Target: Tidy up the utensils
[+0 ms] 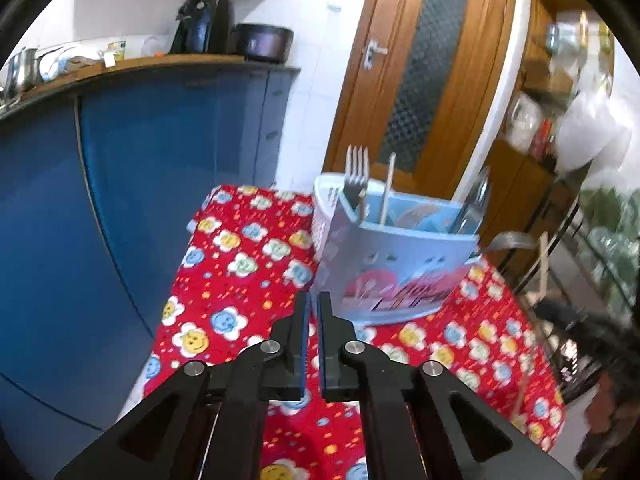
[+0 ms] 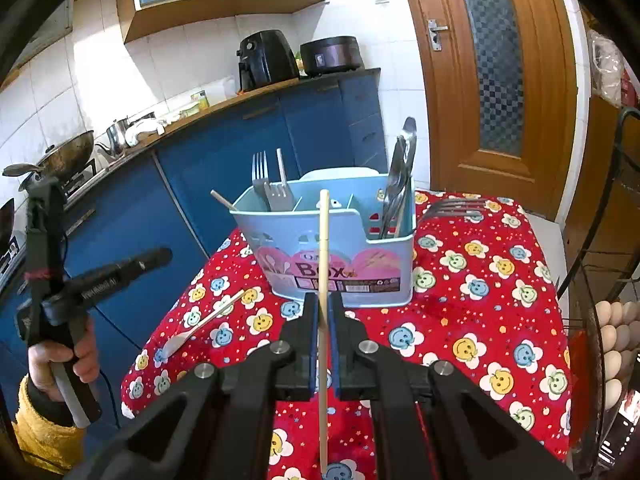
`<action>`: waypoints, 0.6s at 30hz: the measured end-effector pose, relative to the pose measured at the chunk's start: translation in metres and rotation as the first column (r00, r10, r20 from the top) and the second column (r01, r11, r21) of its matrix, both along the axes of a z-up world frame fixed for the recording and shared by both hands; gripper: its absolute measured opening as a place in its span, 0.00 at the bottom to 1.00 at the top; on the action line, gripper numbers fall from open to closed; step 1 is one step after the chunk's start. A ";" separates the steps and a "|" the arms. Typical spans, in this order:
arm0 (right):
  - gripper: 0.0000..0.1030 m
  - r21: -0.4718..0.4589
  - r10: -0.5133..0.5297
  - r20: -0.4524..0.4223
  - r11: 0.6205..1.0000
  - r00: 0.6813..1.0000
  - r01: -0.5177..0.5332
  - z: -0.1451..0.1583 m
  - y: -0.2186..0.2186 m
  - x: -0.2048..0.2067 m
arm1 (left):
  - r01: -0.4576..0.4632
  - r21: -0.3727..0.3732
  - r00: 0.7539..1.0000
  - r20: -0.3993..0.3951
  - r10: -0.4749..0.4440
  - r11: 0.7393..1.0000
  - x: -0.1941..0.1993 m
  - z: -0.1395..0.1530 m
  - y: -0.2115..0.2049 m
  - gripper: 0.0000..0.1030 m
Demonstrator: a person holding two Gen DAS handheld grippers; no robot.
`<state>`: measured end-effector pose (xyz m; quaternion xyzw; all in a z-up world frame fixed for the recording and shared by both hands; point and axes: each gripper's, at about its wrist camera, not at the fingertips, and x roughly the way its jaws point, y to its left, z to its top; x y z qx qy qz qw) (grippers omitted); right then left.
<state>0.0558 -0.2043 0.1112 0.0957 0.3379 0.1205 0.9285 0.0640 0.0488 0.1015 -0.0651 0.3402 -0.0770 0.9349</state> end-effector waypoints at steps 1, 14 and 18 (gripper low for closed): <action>0.06 0.000 0.000 0.002 1.000 1.000 0.000 0.001 -0.001 0.000 | 0.001 0.012 1.000 -0.014 0.000 1.000 0.001 -0.004 0.000 0.07; 0.06 0.010 -0.008 -0.007 1.000 1.000 0.008 -0.002 -0.003 0.000 | 0.002 0.096 0.969 -0.245 0.022 0.995 0.035 -0.067 0.024 0.07; 0.06 0.014 -0.014 -0.009 1.000 1.000 0.015 -0.002 -0.004 0.001 | 0.003 0.101 0.956 -0.292 0.027 0.995 0.037 -0.080 0.030 0.07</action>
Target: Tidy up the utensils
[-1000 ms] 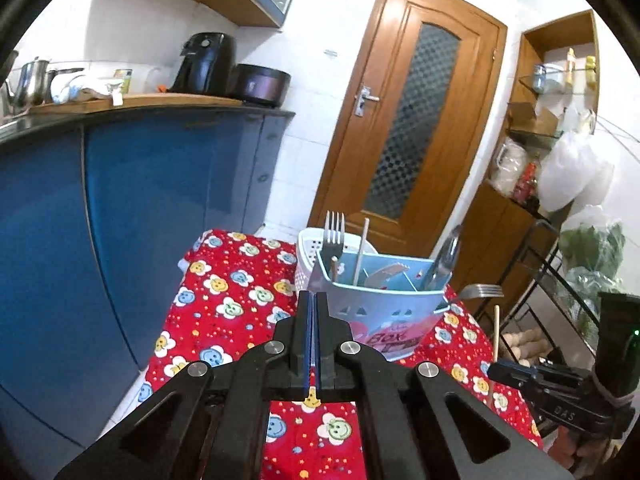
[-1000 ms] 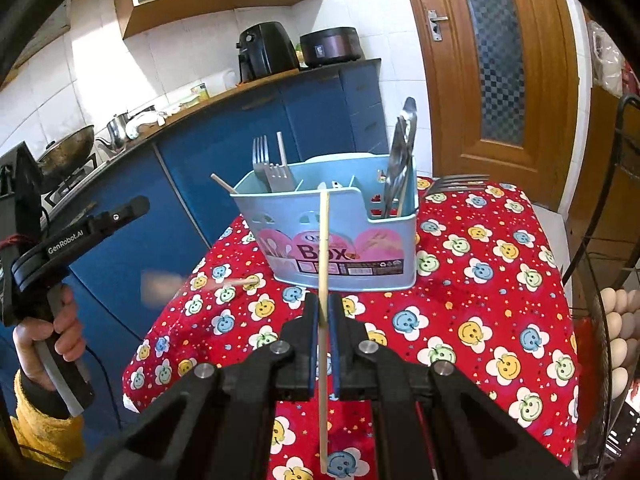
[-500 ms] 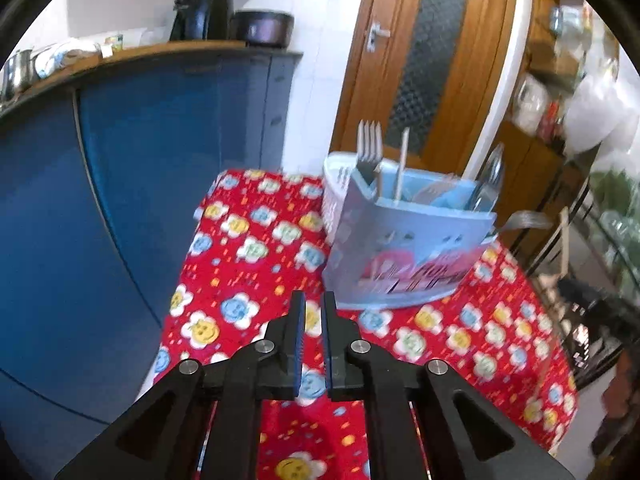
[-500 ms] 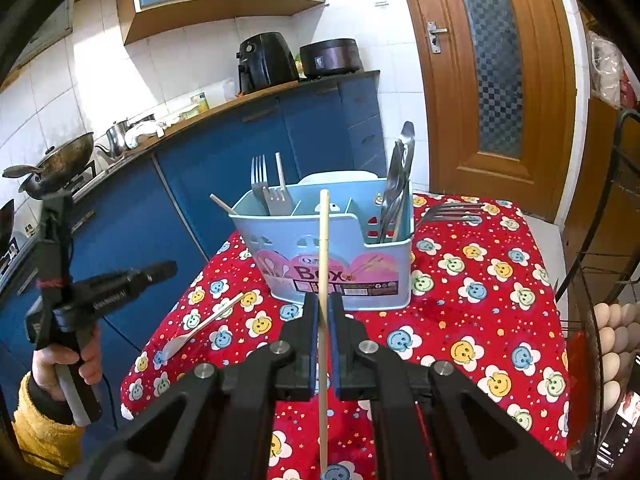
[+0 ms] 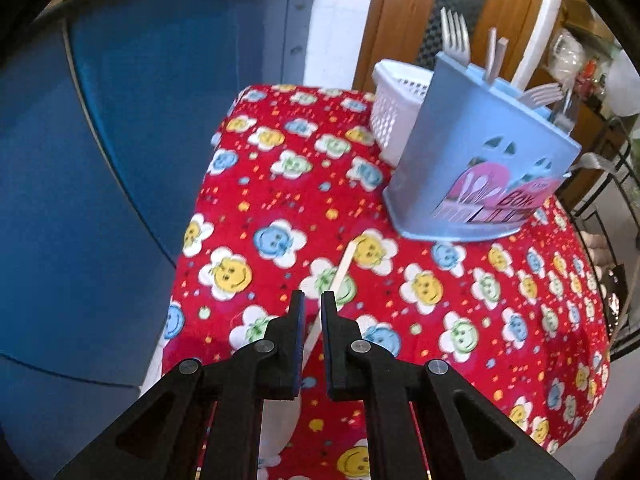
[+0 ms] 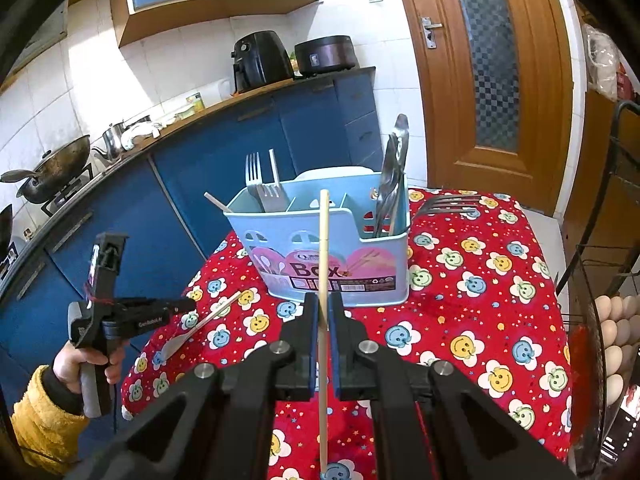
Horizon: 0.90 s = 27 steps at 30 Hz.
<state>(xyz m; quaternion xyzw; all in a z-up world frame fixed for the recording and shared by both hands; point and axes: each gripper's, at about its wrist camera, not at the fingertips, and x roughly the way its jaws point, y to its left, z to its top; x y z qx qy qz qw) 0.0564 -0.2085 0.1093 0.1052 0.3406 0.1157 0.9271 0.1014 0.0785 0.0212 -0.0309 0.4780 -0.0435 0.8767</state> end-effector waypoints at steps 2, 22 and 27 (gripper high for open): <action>0.06 0.001 -0.003 0.005 1.000 1.000 0.003 0.001 -0.001 0.001 | 0.005 0.010 1.000 -0.009 -0.005 1.000 -0.002 -0.003 0.002 0.07; 0.06 -0.003 -0.069 0.065 0.998 0.995 0.070 0.021 -0.015 0.022 | 0.108 0.100 0.992 -0.082 -0.100 0.989 -0.003 -0.031 -0.005 0.23; 0.06 -0.007 -0.079 0.066 0.997 0.995 0.080 0.023 -0.016 0.026 | 0.130 0.094 0.989 -0.082 -0.122 0.987 0.016 -0.030 -0.013 0.23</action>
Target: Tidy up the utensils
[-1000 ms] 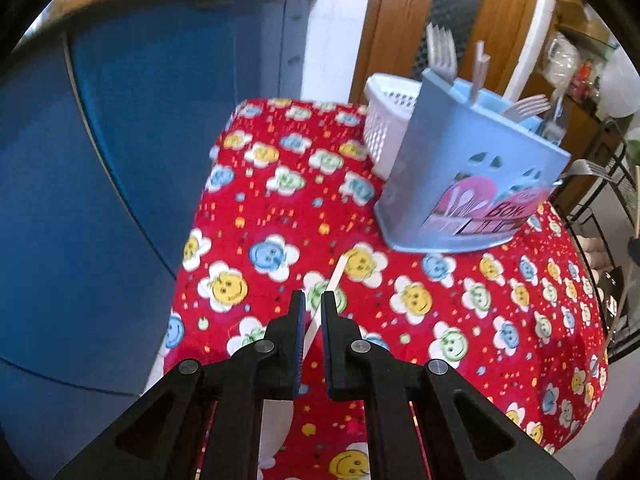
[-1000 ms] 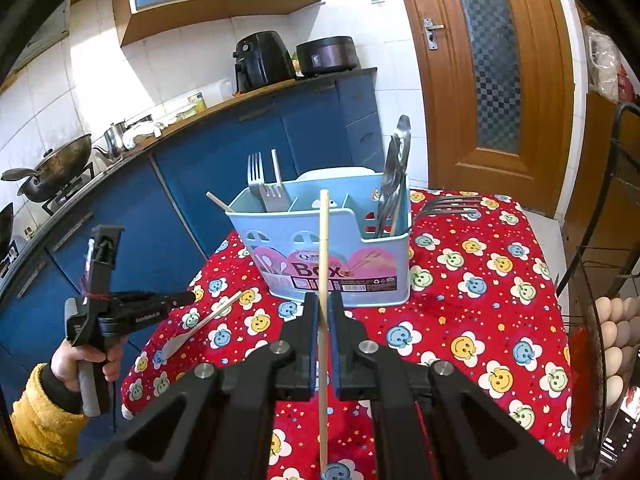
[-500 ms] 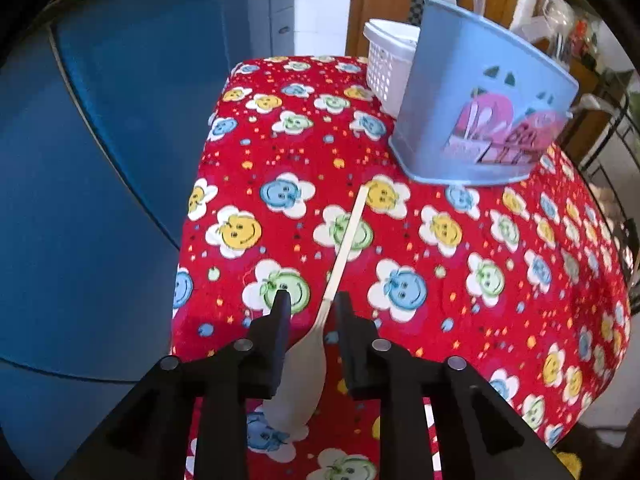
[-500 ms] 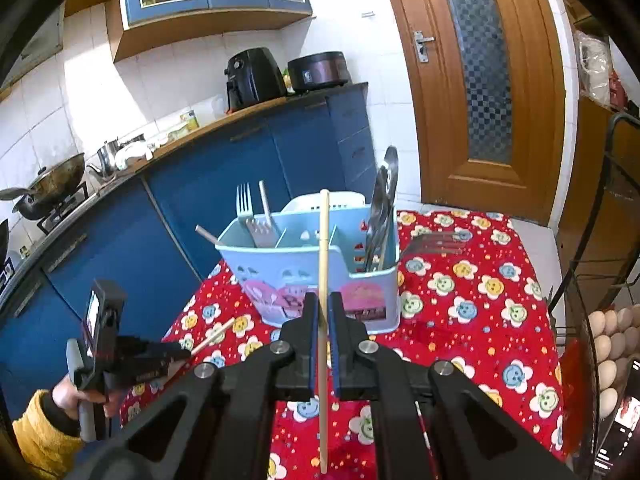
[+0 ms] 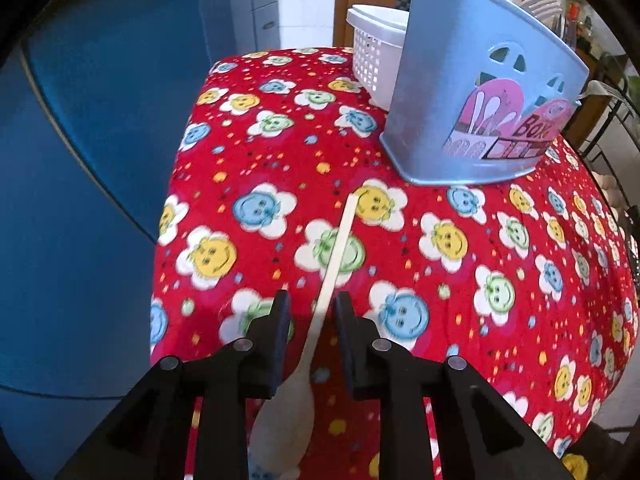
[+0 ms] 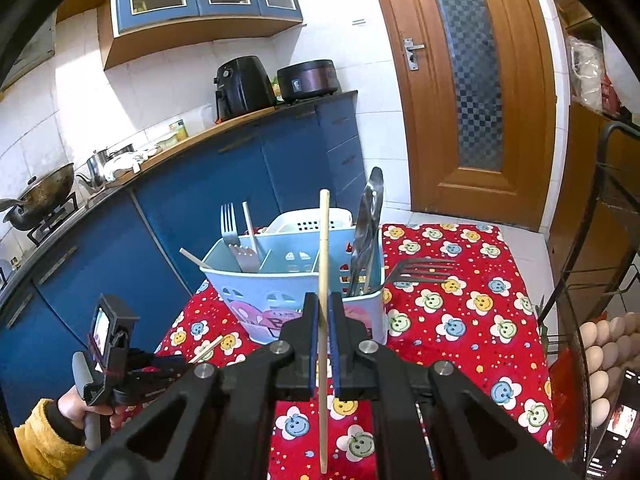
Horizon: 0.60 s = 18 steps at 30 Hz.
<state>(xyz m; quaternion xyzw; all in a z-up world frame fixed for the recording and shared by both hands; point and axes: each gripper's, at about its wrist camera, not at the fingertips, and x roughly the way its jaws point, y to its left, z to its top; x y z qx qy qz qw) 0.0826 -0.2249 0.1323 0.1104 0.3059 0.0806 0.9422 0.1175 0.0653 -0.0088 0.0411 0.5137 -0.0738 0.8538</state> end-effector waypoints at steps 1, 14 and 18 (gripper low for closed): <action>0.06 0.001 -0.002 0.000 1.000 1.000 0.002 0.000 0.000 0.001 | 0.002 0.002 1.000 0.001 -0.002 1.000 0.003 0.000 -0.002 0.23; 0.06 0.006 0.000 -0.001 1.000 1.000 0.000 -0.001 0.000 0.010 | 0.036 0.002 0.999 0.015 -0.036 0.999 0.013 -0.002 -0.008 0.05; 0.06 0.001 -0.009 0.026 1.000 1.000 0.009 0.003 -0.002 0.013 | 0.004 -0.063 0.998 0.066 0.000 0.998 0.005 0.010 -0.001 0.05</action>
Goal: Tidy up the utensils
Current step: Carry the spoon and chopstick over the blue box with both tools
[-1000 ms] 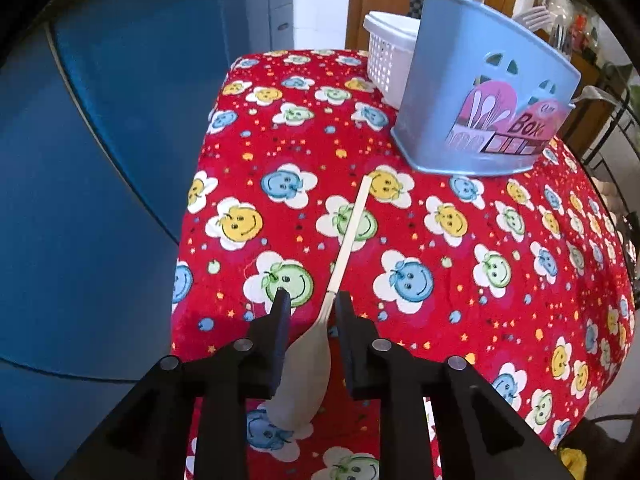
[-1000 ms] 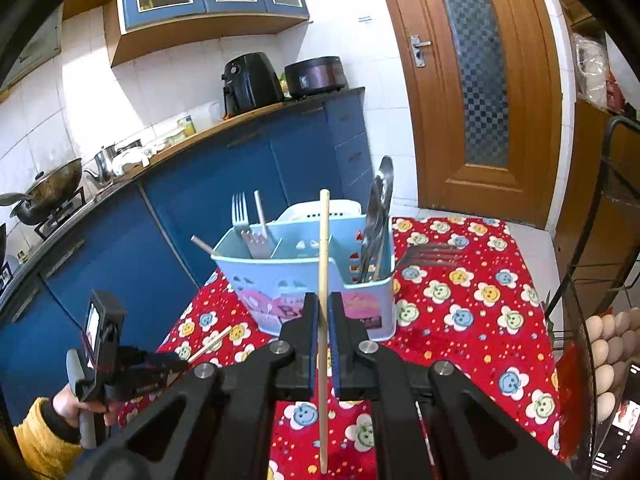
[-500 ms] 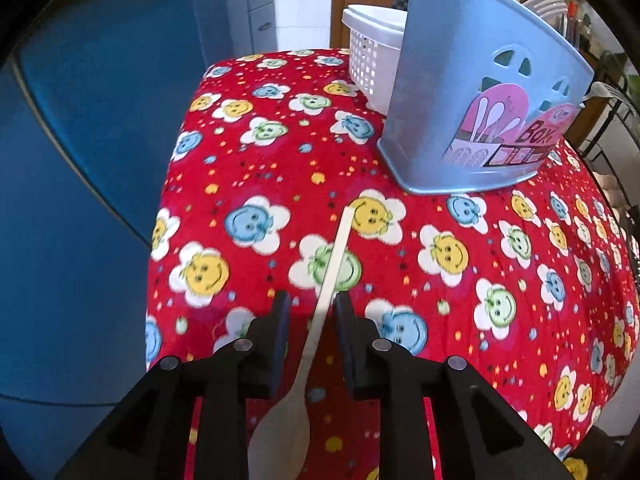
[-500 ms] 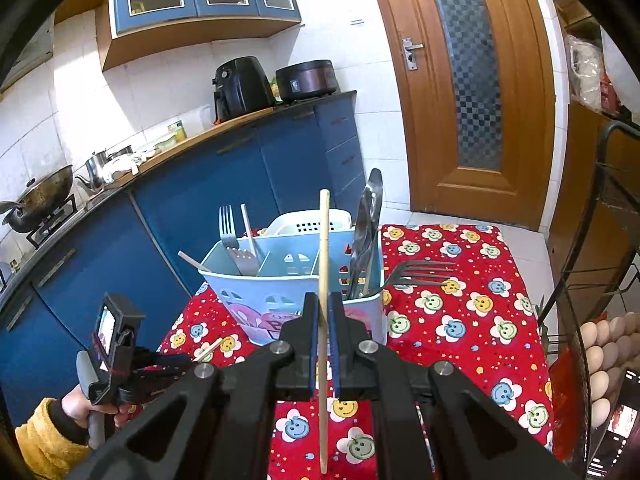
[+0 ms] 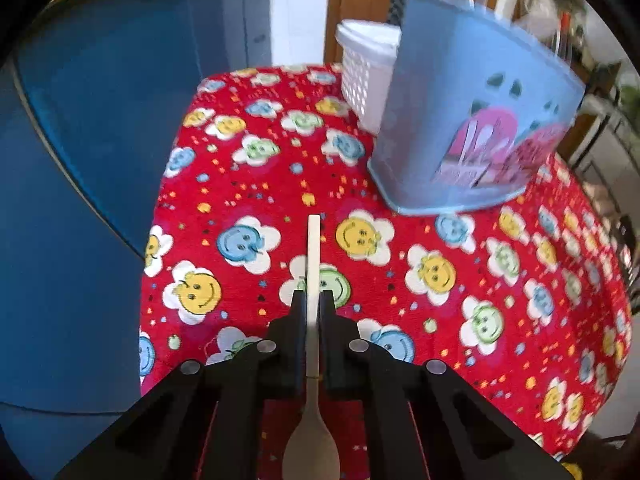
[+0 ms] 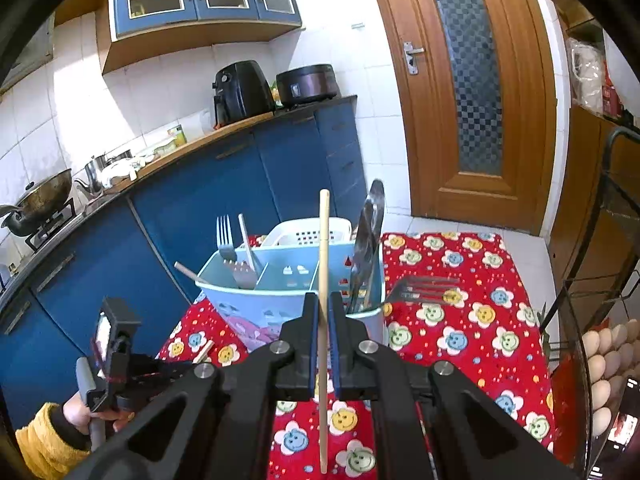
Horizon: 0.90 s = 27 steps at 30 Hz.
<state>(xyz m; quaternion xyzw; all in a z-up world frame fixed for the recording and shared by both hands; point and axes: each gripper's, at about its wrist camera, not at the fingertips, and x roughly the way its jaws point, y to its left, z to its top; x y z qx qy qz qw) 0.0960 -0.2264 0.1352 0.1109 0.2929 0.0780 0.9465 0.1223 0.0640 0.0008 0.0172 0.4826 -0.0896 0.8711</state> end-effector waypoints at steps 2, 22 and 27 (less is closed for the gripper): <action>0.06 -0.002 -0.011 0.015 1.000 1.000 0.011 0.002 -0.001 0.003 | -0.018 -0.038 0.999 0.044 0.020 0.999 -0.007 0.010 0.004 0.05; 0.06 0.037 -0.032 0.048 0.999 0.998 0.030 0.006 -0.004 0.008 | 0.005 -0.225 0.877 0.469 0.103 0.974 -0.055 0.141 0.000 0.05; 0.06 0.042 -0.030 0.058 0.999 0.998 0.027 0.008 -0.004 0.008 | 0.025 -0.233 0.844 0.526 0.104 0.972 -0.039 0.163 -0.020 0.05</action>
